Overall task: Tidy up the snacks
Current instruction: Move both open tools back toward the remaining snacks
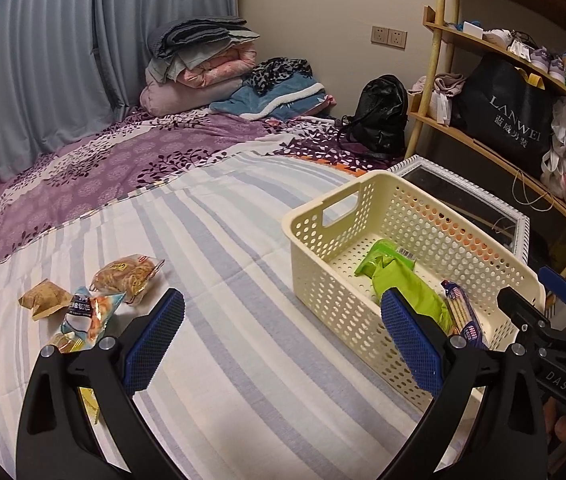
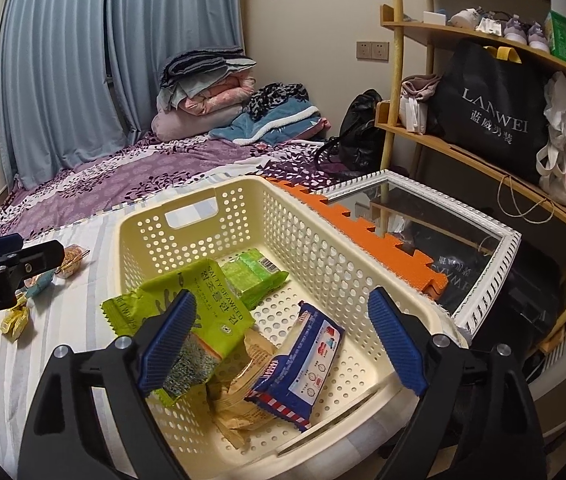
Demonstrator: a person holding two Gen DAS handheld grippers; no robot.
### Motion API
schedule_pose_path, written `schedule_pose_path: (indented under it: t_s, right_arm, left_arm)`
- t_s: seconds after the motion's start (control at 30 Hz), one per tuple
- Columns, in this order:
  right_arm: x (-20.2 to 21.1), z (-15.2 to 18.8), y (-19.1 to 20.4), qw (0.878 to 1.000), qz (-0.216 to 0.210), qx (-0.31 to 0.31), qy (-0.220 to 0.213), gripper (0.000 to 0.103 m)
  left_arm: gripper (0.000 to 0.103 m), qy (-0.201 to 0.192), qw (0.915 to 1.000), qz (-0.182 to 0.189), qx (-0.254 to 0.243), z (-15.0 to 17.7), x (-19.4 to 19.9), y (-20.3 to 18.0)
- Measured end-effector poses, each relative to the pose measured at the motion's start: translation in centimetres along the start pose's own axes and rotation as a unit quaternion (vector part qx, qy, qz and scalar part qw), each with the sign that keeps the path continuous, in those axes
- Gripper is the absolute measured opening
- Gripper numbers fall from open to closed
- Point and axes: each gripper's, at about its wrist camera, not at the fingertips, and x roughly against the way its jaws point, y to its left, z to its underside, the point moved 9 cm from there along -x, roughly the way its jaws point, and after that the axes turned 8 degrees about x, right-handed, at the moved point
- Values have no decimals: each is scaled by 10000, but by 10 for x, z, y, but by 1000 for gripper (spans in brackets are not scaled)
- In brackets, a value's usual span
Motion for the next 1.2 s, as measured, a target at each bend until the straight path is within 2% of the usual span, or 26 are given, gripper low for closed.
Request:
schedule_pose_path:
  t_s: [0.57, 1.2]
  right_arm:
    - [10, -11, 33, 9994, -67, 317, -75, 87]
    - [6, -15, 84, 9968, -418, 681, 0, 87]
  left_arm:
    - [100, -115, 9995, -267, 111, 7, 18, 36]
    - [100, 19, 9963, -578, 633, 30, 24, 106]
